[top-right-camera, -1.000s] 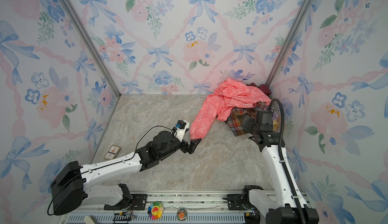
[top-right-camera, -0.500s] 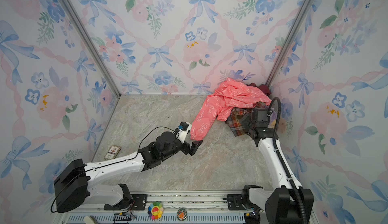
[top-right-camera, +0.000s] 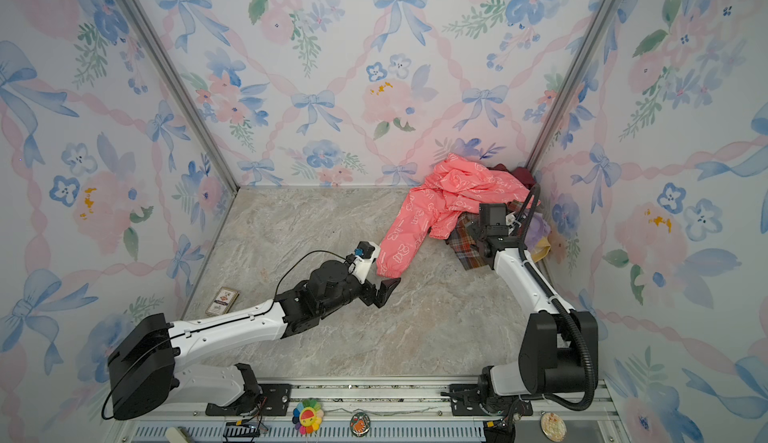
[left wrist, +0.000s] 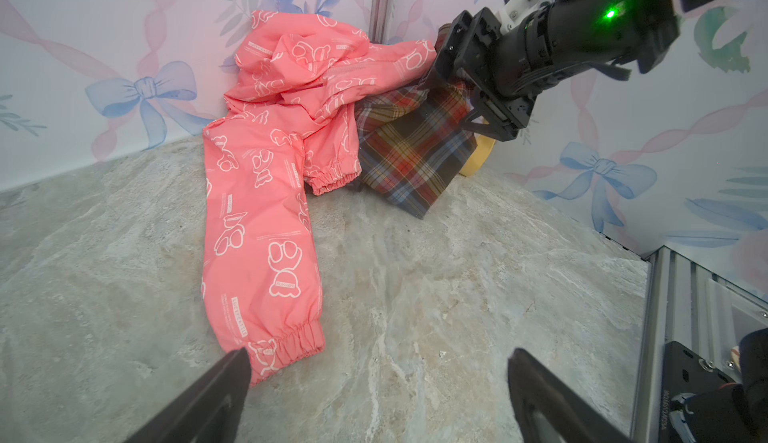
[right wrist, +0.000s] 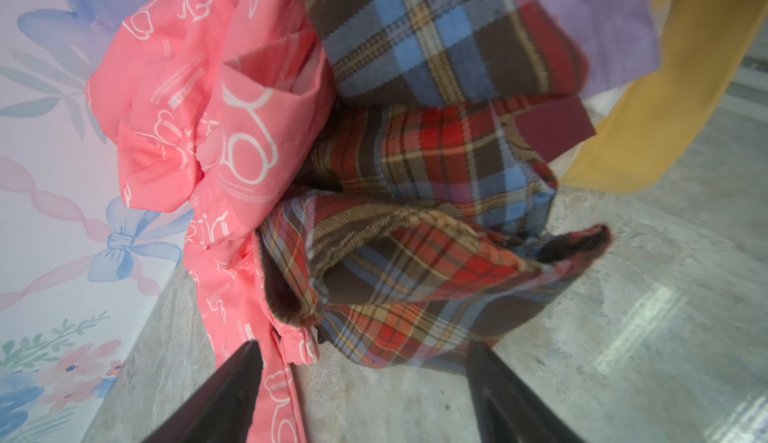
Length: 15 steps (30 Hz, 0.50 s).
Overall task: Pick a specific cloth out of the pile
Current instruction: 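Grasp the plaid shirt with the right gripper and lift it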
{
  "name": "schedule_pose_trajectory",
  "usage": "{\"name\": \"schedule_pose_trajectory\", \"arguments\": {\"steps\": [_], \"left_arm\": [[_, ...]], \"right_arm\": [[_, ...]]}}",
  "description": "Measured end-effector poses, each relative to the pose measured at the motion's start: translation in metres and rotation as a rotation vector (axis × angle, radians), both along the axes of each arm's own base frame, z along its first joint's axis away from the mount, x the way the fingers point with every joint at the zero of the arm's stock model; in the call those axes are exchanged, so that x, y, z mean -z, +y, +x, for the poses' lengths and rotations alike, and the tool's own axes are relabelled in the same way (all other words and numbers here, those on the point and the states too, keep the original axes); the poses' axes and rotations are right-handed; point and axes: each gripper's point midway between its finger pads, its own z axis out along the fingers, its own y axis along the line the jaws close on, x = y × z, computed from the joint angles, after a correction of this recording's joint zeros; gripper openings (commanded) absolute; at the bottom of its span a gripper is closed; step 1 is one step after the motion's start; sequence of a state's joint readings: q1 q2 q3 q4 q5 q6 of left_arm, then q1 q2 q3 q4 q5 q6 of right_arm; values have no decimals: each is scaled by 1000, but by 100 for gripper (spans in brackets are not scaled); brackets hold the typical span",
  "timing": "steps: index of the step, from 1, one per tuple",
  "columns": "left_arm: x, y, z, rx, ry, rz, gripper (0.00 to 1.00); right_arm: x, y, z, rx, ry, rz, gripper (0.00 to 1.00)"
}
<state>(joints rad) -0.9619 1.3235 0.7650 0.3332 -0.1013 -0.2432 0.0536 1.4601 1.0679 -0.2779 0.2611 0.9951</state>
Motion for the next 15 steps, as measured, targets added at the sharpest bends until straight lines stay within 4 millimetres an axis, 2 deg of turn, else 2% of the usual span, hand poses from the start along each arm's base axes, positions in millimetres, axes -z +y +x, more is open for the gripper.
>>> {"name": "schedule_pose_trajectory", "arguments": {"steps": [8,12,15], "left_arm": [[0,0,1,-3,-5,3,98],[0,0,1,-3,-7,5,98],[0,0,1,-3,-7,4,98]], "right_arm": [[25,7,24,40,-3,78,62],[32,10,31,49,-6,95,45],[31,10,36,51,-20,98,25]]}}
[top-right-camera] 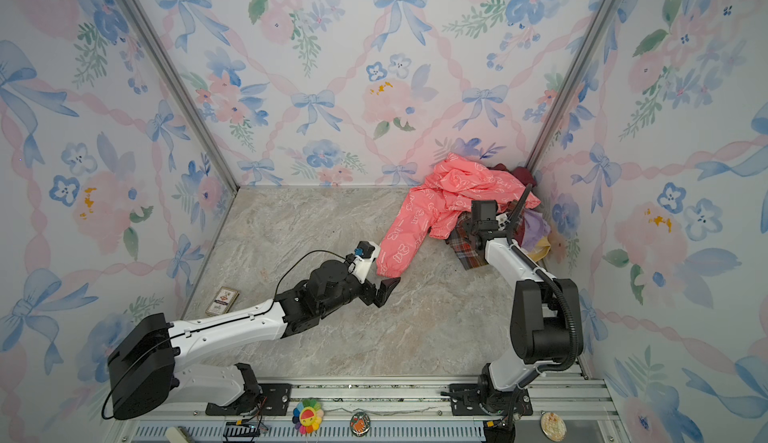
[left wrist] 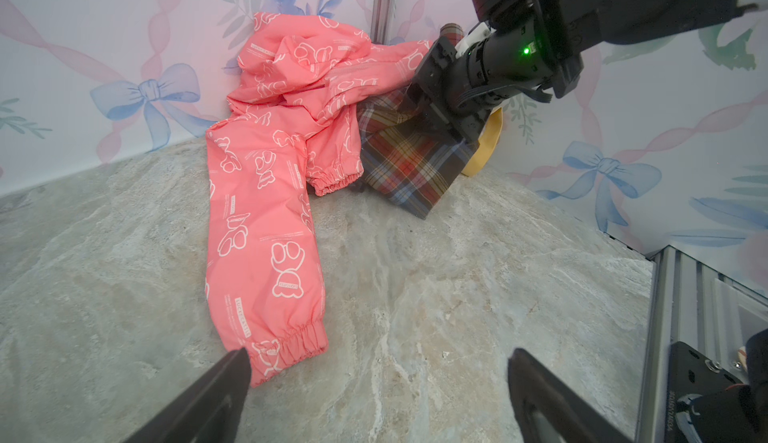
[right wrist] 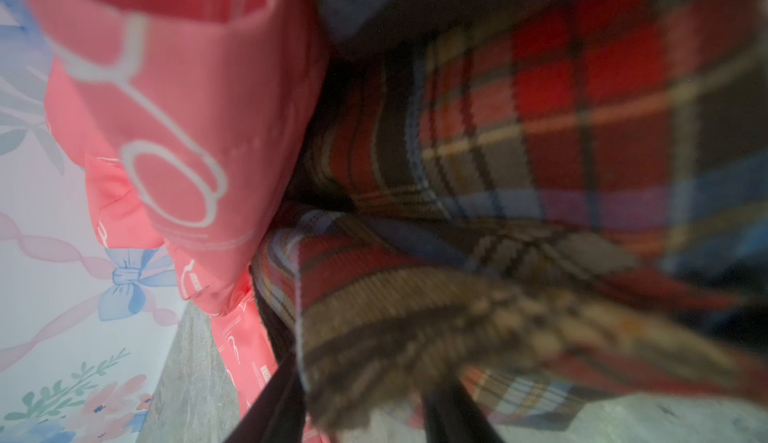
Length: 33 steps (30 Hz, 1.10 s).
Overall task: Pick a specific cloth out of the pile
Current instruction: 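Grasp the plaid shirt with the right gripper and lift it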
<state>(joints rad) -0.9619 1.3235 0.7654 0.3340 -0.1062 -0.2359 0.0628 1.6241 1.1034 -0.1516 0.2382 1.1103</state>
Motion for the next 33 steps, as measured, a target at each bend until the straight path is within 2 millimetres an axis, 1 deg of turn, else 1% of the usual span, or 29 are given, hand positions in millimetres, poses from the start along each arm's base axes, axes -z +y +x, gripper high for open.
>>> {"name": "schedule_pose_trajectory", "arguments": {"steps": [1,2,3,4,8,18,21,25,31,33], "left_arm": [[0,0,0,0,0,0,98],[0,0,0,0,0,0,98],[0,0,0,0,0,0,98],[0,0,0,0,0,0,98],[1,0,0,0,2,3,98],[13,-3,1,5,13,30,98],[14,-3,2,5,15,33,98],[14,-3,2,5,12,35,98],[14,-2,3,3,1,44,98],[14,-2,3,-1,-2,47,98]], "right_arm": [[0,0,2,1,-5,0,20],[-1,0,4,4,-10,1,19],[-3,0,6,0,-13,-2,16],[-5,0,9,-2,-19,-6,11],[-19,-1,23,-11,-51,-21,0],[-57,-8,39,-33,-111,-83,0],[-74,-11,42,-44,-132,-106,0],[-110,-15,44,-69,-179,-142,0],[-185,-17,44,-120,-298,-195,0],[-205,-18,44,-135,-329,-206,0]]}}
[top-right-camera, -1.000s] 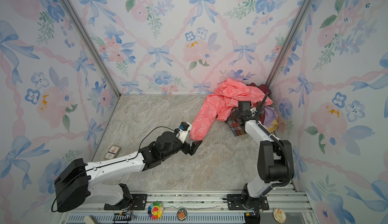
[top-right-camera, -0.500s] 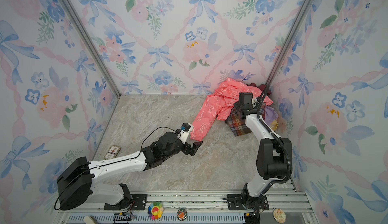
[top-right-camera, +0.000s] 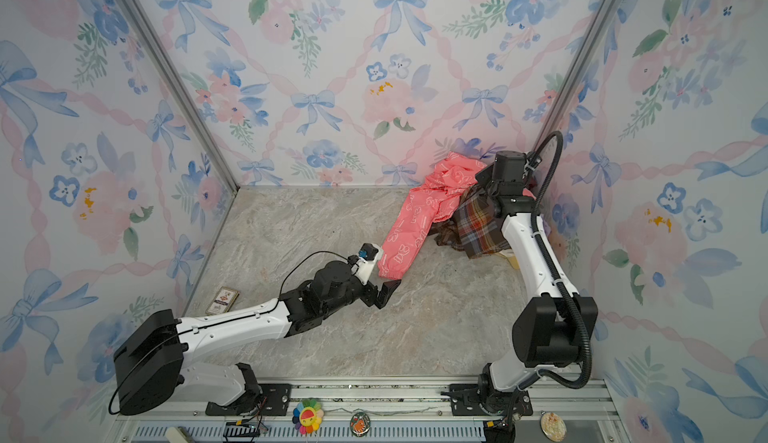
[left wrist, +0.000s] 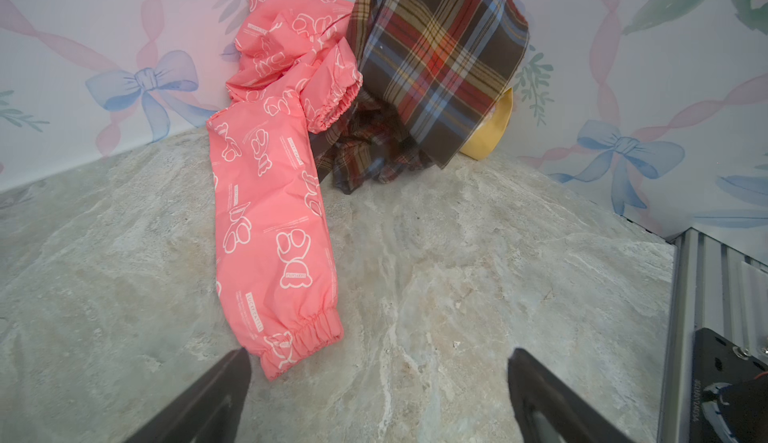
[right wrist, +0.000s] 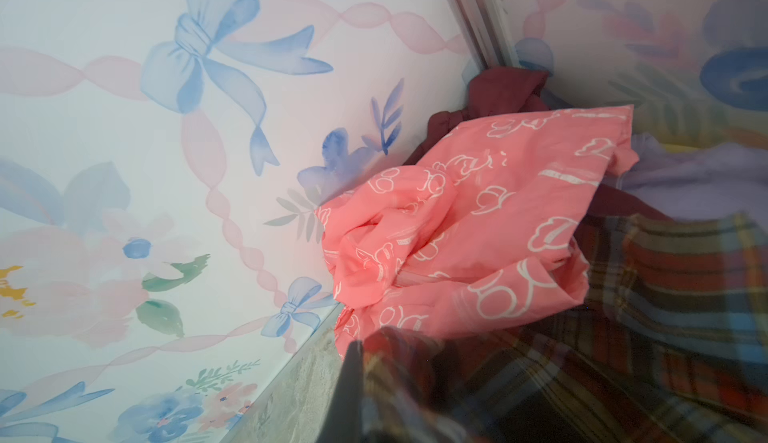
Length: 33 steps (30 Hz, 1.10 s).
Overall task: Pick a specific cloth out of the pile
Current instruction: 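Grasp the plaid shirt with the right gripper and lift it, then raise the plaid shirt with the right gripper while the left gripper grasps it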
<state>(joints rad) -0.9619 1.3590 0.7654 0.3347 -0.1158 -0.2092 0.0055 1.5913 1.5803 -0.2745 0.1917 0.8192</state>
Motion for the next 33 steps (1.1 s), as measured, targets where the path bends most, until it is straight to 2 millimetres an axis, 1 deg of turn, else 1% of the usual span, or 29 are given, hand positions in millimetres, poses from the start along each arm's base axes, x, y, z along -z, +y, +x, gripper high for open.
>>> {"name": "schedule_pose_trajectory", "arguments": {"steps": [3,5,7,8,10,11,13,15,18,21,23,26,29,31,33], "left_arm": [[2,0,2,-8,-2,3,98],[7,0,4,-17,2,13,98],[12,-1,6,-27,9,21,98],[14,-1,7,-33,13,20,98],[18,-4,10,-44,29,19,98],[19,-7,12,-48,33,17,98],[14,-17,16,-54,30,7,98],[2,-30,21,-53,14,-17,98],[-21,-56,30,-45,-22,-67,98],[-42,-87,45,-29,-65,-112,98],[-50,-109,56,-13,-89,-132,98],[-48,-141,71,14,-113,-135,98],[-37,-169,85,41,-140,-120,98],[-29,-186,95,49,-165,-120,98],[-24,-198,104,48,-184,-132,98]], "right_arm": [[-32,-1,-1,-27,-47,-14,0],[-58,0,-3,-50,-82,-26,0],[-91,5,-6,-82,-143,-38,0],[-103,7,-8,-96,-168,-42,0],[-134,13,-14,-129,-231,-50,0],[-144,15,-17,-139,-251,-53,0],[-165,19,-23,-167,-291,-60,0],[-180,24,-29,-196,-320,-64,0],[-196,33,-37,-242,-351,-65,0],[-203,41,-49,-285,-362,-63,0],[-206,45,-61,-309,-365,-61,0],[-213,51,-84,-343,-380,-57,0],[-218,57,-106,-376,-401,-53,0],[-216,60,-117,-393,-405,-45,0],[-213,64,-123,-407,-409,-35,0]]}}
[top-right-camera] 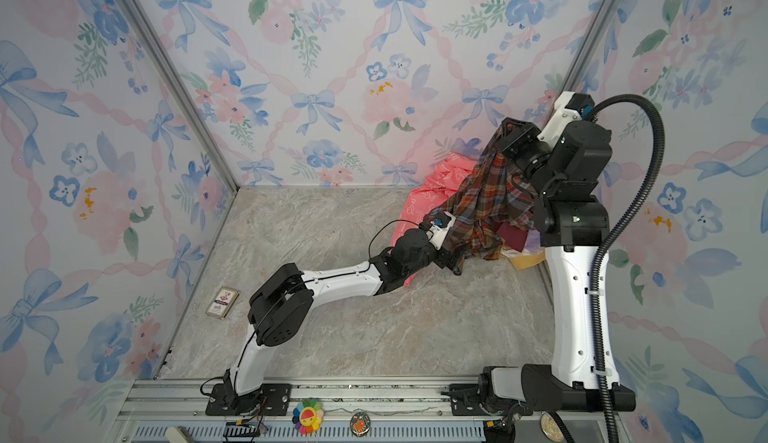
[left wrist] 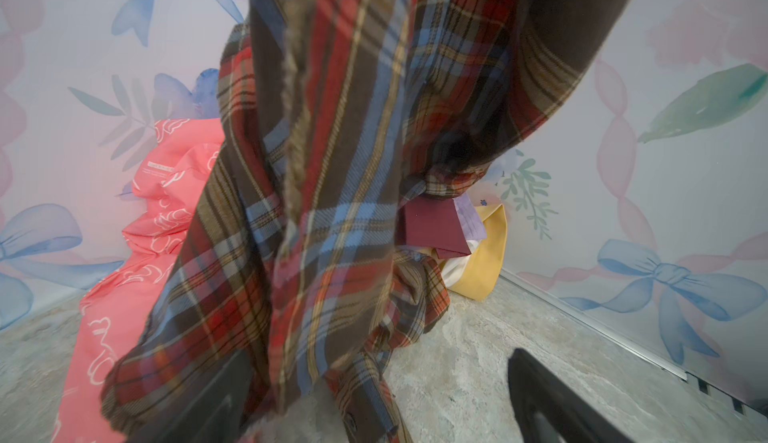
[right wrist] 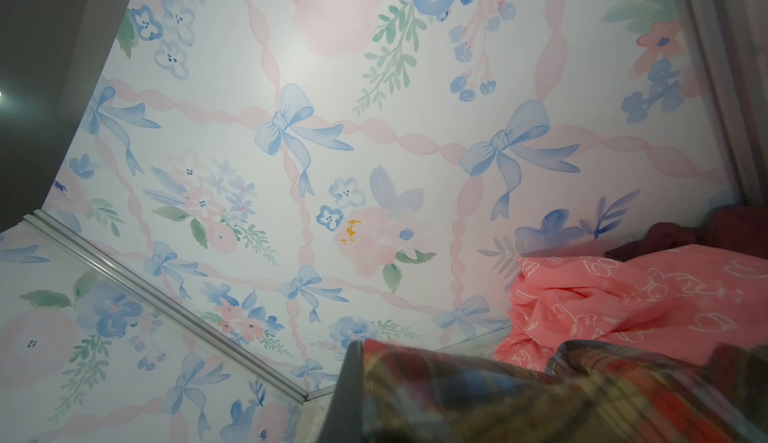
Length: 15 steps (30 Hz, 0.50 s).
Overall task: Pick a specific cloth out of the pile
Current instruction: 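Raise the plaid shirt with the right gripper while the left gripper grasps it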
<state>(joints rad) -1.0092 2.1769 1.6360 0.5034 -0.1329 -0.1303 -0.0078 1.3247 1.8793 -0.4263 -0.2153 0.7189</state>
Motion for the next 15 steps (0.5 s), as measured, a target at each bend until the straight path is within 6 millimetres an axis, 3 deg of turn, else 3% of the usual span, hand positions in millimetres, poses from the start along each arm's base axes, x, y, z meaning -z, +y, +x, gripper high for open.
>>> {"name": "schedule_pose_trajectory", "arguments": {"steps": [4,12,13,15], "left_arm": [[-9,-26,23,-6,-53,-85,98],[-58,-61,61,-25,-196,-382,98],[-60,-63,65,-21,-201,-418,94],[-59,-62,73,-13,-192,-483,62]], "right_arm": [[12,6,-4,-30,15,23,0],[32,18,0,-88,60,52,0],[33,19,-1,-94,65,51,0],[38,20,-1,-105,74,47,0]]}}
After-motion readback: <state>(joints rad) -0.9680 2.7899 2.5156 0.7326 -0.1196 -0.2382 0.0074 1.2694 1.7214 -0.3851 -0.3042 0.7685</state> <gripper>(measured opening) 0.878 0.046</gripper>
